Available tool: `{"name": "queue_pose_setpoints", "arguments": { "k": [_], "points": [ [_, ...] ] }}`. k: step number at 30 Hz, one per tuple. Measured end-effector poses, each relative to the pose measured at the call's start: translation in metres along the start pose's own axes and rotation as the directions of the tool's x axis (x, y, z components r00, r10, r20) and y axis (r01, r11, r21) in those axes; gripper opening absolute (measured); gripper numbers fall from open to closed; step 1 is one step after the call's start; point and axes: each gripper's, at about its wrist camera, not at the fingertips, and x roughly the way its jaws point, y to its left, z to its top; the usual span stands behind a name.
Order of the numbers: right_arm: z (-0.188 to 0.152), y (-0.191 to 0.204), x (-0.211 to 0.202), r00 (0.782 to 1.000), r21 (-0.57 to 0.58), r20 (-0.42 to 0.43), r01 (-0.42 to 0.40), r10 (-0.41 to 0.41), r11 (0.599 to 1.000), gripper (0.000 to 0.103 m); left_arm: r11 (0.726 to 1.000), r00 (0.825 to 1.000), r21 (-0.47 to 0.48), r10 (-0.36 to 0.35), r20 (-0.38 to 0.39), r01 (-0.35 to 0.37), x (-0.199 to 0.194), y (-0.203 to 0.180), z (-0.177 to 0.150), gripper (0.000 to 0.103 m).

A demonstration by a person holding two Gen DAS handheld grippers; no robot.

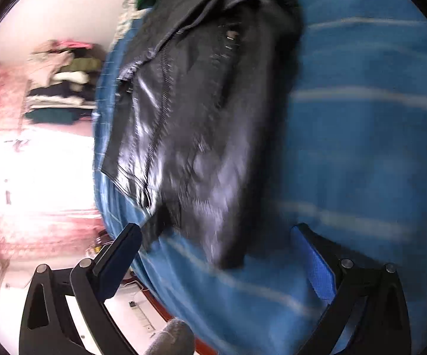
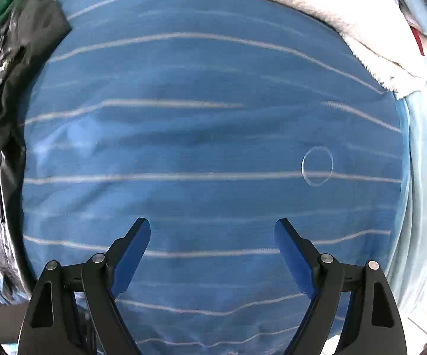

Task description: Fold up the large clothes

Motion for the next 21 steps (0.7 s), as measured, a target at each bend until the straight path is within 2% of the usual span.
{"name": "queue_pose_setpoints", "arguments": {
  "k": [2,3,5,6,8,9,10,11,12,13,14,15,16,17,19,21],
  "points": [
    [0.013,-0.005,-0.004,0.999,-0.003,0.015,-0.03,0.03,1.0,0.087,0.996,0.998,-0.069,0.06,0.033,-0.058,0.011,0.011,0.022,0.103],
    [0.032,-0.006,-0.009,0.999,-0.007,0.018,-0.046,0.047,0.999,0.087,0.992,0.995,-0.1,0.085,0.056,-0.079,0.016,0.015,0.032,0.103],
    [0.043,-0.002,-0.01,0.991,-0.02,0.028,-0.129,0.129,0.991,0.087,0.988,0.992,-0.121,0.105,0.074,-0.095,0.027,0.02,0.049,0.103],
    [0.054,0.005,-0.012,0.98,-0.026,0.04,-0.194,0.195,0.981,0.087,0.989,0.993,-0.123,0.096,0.072,-0.086,0.035,0.023,0.057,0.103],
    [0.075,0.014,-0.012,0.929,-0.049,0.05,-0.365,0.367,0.93,0.087,0.989,0.997,-0.143,0.033,0.072,-0.023,0.038,0.037,0.065,0.098],
    [0.083,0.018,-0.011,0.904,-0.058,0.045,-0.423,0.426,0.904,0.087,0.988,0.996,-0.15,-0.01,0.086,0.023,0.034,0.041,0.063,0.08],
    [0.095,0.026,-0.012,0.86,-0.067,0.032,-0.506,0.509,0.86,0.087,0.987,0.994,-0.148,-0.047,0.101,0.061,0.033,0.046,0.062,0.048],
    [0.107,0.033,-0.01,0.804,-0.066,0.017,-0.592,0.594,0.803,0.087,0.984,0.988,-0.142,-0.092,0.12,0.109,0.03,0.051,0.061,0.035],
    [0.108,0.038,-0.01,0.767,-0.06,0.011,-0.64,0.641,0.766,0.087,0.982,0.985,-0.135,-0.112,0.134,0.13,0.026,0.054,0.06,0.026],
    [0.113,0.052,0.002,0.692,-0.043,-0.004,-0.721,0.722,0.691,0.088,0.981,0.98,-0.125,-0.128,0.153,0.147,0.022,0.059,0.058,0.017],
    [0.125,0.057,0.011,0.64,-0.025,-0.018,-0.769,0.768,0.639,0.087,0.98,0.975,-0.116,-0.141,0.169,0.162,0.02,0.064,0.057,0.014],
    [0.131,0.08,0.02,0.588,-0.002,-0.03,-0.808,0.808,0.589,0.088,0.977,0.97,-0.11,-0.162,0.179,0.184,0.017,0.071,0.057,0.012],
    [0.14,0.094,0.028,0.526,0.022,-0.05,-0.849,0.849,0.527,0.088,0.974,0.967,-0.112,-0.173,0.185,0.195,0.015,0.074,0.058,0.008],
    [0.147,0.108,0.036,0.481,0.05,-0.069,-0.873,0.874,0.485,0.088,0.973,0.964,-0.111,-0.18,0.193,0.204,0.012,0.077,0.058,0.008],
    [0.154,0.146,0.052,0.432,0.099,-0.095,-0.893,0.897,0.44,0.088,0.968,0.957,-0.106,-0.203,0.206,0.228,0.009,0.087,0.059,0.008],
    [0.161,0.184,0.064,0.415,0.154,-0.082,-0.893,0.906,0.423,0.085,0.959,0.949,-0.114,-0.233,0.213,0.261,0.006,0.095,0.059,0.008]
  ]
}}
